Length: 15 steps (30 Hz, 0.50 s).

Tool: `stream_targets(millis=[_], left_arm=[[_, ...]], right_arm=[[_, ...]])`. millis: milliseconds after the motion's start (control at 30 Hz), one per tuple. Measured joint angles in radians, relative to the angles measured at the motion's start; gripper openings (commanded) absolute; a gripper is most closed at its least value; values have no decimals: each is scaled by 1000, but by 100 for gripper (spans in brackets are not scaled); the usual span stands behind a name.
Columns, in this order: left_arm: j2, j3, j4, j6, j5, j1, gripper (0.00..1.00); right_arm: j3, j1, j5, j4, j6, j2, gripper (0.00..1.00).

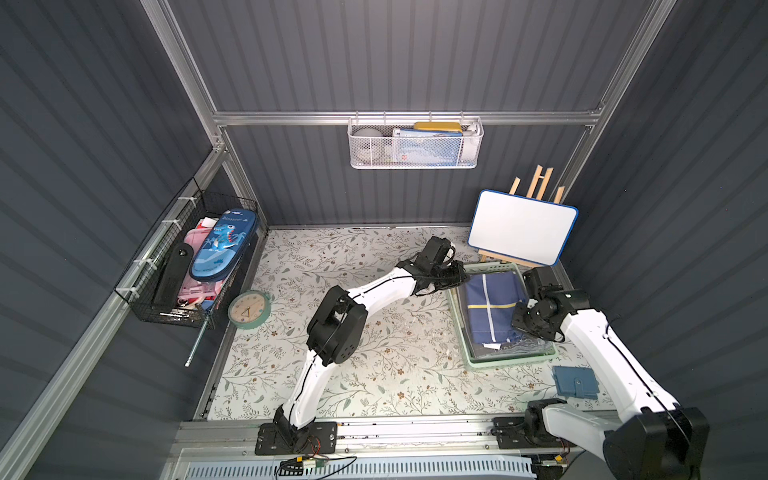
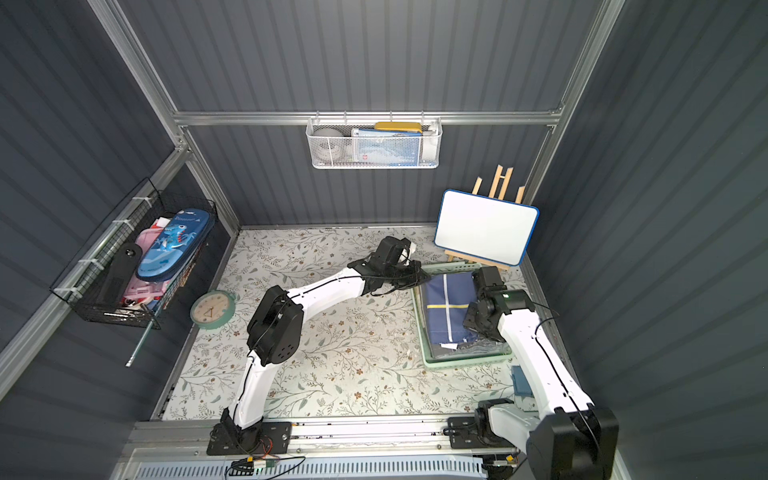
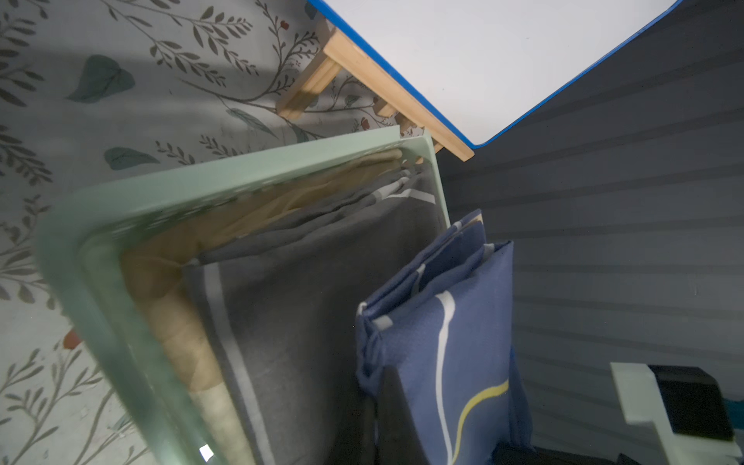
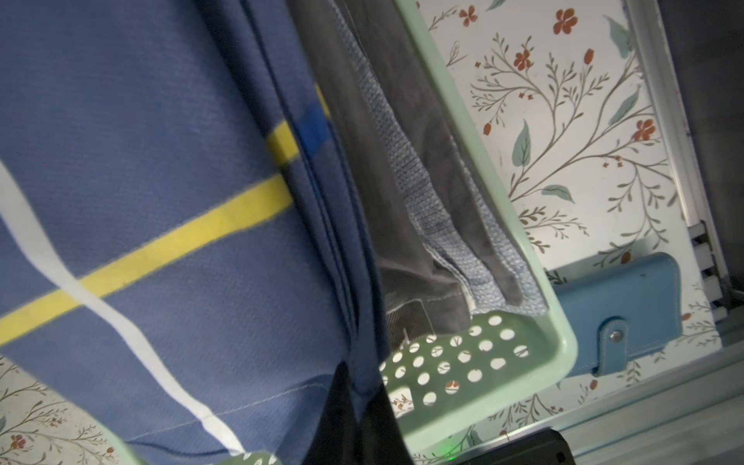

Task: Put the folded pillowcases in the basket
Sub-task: Place the pillowcase in the basket.

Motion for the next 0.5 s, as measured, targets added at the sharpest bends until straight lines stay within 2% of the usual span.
stream_targets(millis=[100, 133, 167, 200, 333, 367, 500], left_arm=[[7, -8, 24, -7, 6, 0, 0], [9, -13, 39, -10, 10, 0, 0], [9, -23, 53, -13, 14, 0, 0], [9, -32, 62, -15, 19, 0, 4], [11, -64, 78, -19, 29, 0, 48], [11, -69, 79, -19, 29, 0, 62], [11, -74, 89, -15, 29, 0, 98]], right_arm=[[3, -19, 2, 9, 0, 21, 0], [5, -28, 2, 13, 0, 25, 7], [6, -37, 1, 17, 2, 30, 20], [6, -44, 0, 20, 7, 35, 25], [10, -57, -3, 23, 7, 80, 37], [10, -57, -3, 23, 6, 90, 39], [10, -57, -6, 26, 3, 91, 42]])
